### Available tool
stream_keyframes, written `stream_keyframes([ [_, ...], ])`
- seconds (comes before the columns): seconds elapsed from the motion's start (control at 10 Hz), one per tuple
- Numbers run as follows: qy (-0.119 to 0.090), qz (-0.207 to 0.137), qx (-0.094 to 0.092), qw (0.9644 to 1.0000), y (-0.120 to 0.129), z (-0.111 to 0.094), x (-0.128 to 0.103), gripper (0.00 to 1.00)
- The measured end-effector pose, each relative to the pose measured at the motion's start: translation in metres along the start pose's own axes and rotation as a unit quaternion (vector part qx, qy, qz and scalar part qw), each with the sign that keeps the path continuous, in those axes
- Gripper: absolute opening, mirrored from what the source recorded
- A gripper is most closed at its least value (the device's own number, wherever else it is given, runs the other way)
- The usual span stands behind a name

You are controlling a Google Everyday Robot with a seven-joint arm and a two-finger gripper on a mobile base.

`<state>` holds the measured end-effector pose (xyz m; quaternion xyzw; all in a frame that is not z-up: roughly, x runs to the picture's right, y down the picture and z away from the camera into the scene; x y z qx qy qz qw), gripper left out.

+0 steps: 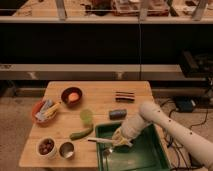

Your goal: Wipe tray with brush

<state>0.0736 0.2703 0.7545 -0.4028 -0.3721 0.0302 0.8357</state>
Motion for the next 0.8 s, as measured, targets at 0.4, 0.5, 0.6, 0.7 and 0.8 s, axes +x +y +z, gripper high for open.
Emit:
stream_keyframes([
  [0.4,0.025,0.04,0.057,0.9973,0.007,-0.052,0.043,0.0],
  [0.5,0.026,0.049,0.058,0.9968,0.014,-0.054,0.048,0.0],
  [0.6,0.024,0.058,0.053,0.9966,0.029,-0.051,0.049,0.0],
  [0.7,0.022,0.062,0.048,0.9967,0.039,-0.047,0.048,0.0],
  [0.8,0.018,0.064,0.039,0.9971,0.052,-0.038,0.042,0.0],
])
